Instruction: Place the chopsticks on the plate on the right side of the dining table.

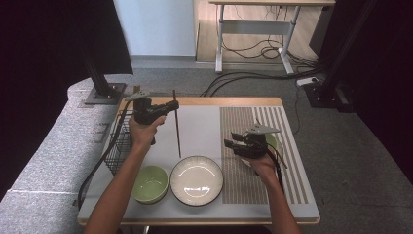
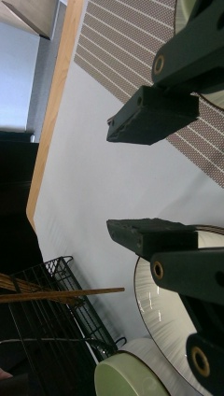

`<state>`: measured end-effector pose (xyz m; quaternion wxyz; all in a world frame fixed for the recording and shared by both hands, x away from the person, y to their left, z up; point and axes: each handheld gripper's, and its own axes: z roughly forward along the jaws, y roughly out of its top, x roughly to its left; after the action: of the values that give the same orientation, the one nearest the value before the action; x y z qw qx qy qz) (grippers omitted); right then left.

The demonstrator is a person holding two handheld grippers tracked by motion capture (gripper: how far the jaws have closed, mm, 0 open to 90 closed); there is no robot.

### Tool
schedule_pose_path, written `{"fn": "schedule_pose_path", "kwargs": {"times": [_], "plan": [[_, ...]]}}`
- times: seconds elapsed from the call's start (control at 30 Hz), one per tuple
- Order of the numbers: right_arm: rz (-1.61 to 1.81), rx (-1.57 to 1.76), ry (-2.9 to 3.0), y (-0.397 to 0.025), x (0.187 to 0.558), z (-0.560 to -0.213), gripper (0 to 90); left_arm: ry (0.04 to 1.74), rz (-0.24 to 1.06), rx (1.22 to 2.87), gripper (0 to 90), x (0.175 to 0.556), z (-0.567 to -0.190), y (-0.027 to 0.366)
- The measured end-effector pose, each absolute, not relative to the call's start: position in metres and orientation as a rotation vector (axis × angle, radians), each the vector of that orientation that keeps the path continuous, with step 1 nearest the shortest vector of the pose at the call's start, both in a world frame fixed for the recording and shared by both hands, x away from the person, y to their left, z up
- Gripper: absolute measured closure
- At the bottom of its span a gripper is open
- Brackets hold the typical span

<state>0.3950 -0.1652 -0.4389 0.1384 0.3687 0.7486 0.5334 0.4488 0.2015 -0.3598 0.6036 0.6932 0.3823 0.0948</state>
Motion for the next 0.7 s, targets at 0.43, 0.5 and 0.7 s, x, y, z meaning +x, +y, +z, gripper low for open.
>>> {"fn": "schedule_pose_path", "kwargs": {"times": [0.43, 0.5, 0.7], "plan": [[1.552, 1.045, 2.172, -0.152, 0.402, -0.433, 51.2, 0.869, 0.224, 1.606, 84.7, 0.45, -0.358, 0.195], [1.553, 1.039, 2.175, -0.149, 0.403, -0.432, 51.2, 0.868, 0.223, 1.608, 84.7, 0.45, -0.359, 0.193], [1.57, 1.025, 2.19, -0.138, 0.405, -0.431, 51.2, 0.862, 0.221, 1.621, 84.7, 0.451, -0.357, 0.189]]}}
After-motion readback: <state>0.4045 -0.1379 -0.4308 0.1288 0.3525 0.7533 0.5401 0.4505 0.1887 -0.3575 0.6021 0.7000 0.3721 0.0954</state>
